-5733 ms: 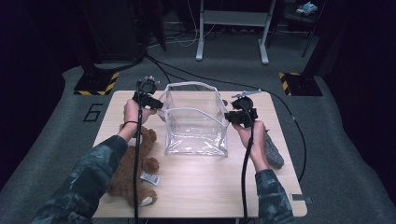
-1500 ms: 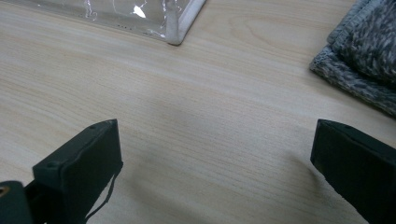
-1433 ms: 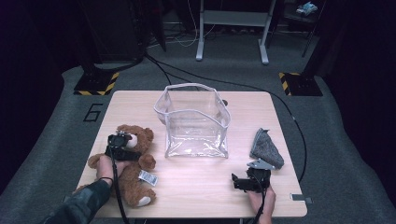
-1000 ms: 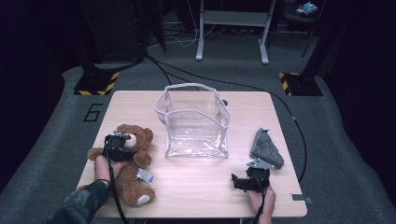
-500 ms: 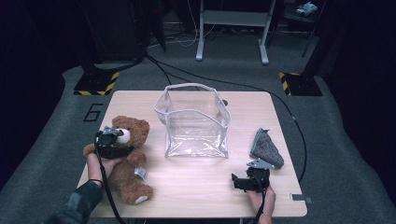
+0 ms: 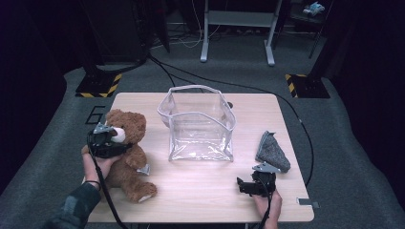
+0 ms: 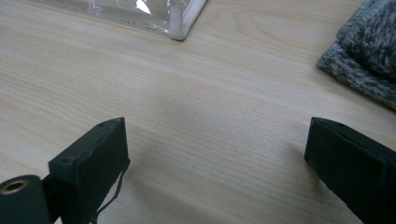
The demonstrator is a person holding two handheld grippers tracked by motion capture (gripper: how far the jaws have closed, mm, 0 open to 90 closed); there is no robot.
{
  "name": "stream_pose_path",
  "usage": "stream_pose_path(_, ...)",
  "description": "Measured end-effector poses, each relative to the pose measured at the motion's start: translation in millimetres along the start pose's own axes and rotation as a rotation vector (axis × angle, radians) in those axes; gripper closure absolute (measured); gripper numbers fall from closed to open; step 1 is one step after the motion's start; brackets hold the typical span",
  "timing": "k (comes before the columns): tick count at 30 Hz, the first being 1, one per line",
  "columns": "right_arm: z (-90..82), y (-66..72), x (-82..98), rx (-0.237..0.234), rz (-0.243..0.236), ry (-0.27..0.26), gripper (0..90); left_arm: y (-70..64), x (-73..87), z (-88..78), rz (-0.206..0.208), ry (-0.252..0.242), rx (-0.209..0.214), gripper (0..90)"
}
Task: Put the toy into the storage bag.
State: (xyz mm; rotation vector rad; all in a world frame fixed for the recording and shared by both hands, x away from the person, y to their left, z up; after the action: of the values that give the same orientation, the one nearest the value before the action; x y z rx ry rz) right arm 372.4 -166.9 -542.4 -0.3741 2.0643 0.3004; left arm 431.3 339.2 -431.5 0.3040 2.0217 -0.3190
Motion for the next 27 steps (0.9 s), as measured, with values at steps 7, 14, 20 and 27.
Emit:
stream_pose_path(7,0.0,0.1,0.1,0.000,-0.001,-0.001,5.5,2.3,-12.9,-6.4,-0.003,-0.045,-0.002,44.2)
stream_pose_path(14,0.0,0.1,0.1,0.001,-0.001,-0.001,5.5,0.9,-33.4,-13.5,0.003,-0.097,-0.001,44.2)
stream_pose_path(20,0.1,0.2,0.1,0.002,-0.001,0.000,5.5,-0.1,-48.8,-19.3,0.015,-0.137,0.002,44.1)
stream_pose_path(27,-0.1,0.6,0.1,0.006,-0.002,0.003,5.6,-3.3,-71.5,-24.3,0.033,-0.175,0.002,44.0)
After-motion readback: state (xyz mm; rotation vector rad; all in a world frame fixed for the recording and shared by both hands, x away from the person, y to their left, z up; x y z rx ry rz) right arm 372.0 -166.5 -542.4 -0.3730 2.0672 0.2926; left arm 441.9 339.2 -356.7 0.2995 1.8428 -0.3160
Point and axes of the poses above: each handheld gripper's, and its own axes: z roughly forward along the jaws, x roughly out of its underside, y roughly to its left, the point moved 2 cm from there along z, roughly forward along the jaws, and after that the axes turned 13 degrees about -y, right-handed, at the moved point
